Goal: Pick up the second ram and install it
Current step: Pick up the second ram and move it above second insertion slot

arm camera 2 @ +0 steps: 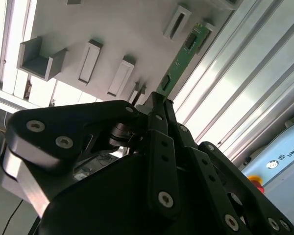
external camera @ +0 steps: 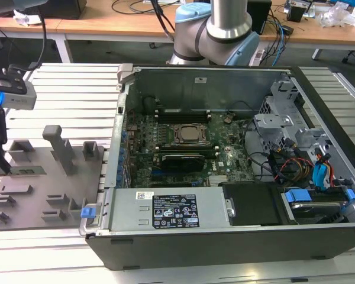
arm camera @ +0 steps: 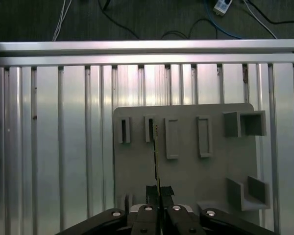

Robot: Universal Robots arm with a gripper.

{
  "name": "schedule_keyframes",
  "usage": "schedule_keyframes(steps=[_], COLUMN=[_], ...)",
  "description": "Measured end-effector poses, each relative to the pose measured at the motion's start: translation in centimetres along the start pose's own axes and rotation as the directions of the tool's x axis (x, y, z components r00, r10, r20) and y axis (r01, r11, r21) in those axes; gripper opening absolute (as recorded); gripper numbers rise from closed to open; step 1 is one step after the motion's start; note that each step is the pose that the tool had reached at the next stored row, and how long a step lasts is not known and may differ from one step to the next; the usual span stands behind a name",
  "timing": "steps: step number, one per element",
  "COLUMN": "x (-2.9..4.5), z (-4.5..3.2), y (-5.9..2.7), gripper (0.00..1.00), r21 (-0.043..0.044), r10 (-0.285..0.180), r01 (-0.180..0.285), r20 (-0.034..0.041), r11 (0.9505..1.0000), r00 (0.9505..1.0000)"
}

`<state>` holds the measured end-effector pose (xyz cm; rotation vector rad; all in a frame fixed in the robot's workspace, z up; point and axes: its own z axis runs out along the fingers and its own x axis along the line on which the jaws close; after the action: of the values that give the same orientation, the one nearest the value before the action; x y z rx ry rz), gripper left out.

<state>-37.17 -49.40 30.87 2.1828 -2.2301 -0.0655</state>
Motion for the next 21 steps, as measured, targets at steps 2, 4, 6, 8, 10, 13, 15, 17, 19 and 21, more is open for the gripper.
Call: schedule_keyframes(steps=[2, 4, 6, 8, 10, 13, 15, 17, 19, 21], x=[-0.01, -0.01, -0.02, -0.02, -0.03, -0.04, -0.05, -0.06, -0.06, -0.06], z=[-0.41, -0.83, -1.11, -1.39, -1.83, -2.35, -3.25, -3.53, -3.68, -3.92], y=[0.02, 0.04, 0.05, 0.06, 0.08, 0.11, 0.14, 0.16, 0.17, 0.18], gripper=[0.13, 0.13, 0.13, 0.13, 0.13, 0.13, 0.13, 0.13, 0.13, 0.13], r21=[0.0000, -0.0001, 0.0000, 0.0000, 0.0000, -0.0001, 0.0001, 0.0000, -0.0001, 0.0000], r10=[0.000, 0.000, 0.000, 0.000, 0.000, 0.000, 0.000, 0.000, 0.000, 0.000], r01=[0.000, 0.000, 0.000, 0.000, 0.000, 0.000, 0.000, 0.000, 0.000, 0.000], r20=[0.0000, 0.0000, 0.0000, 0.0001, 0.0000, 0.0000, 0.0001, 0.0001, 0.0000, 0.0000], r11=[1.0000, 1.0000, 1.0000, 1.0000, 1.0000, 1.0000, 1.0000, 1.0000, 1.0000, 1.0000], r00=[1.0000, 1.0000, 1.0000, 1.0000, 1.0000, 1.0000, 1.0000, 1.0000, 1.0000, 1.0000])
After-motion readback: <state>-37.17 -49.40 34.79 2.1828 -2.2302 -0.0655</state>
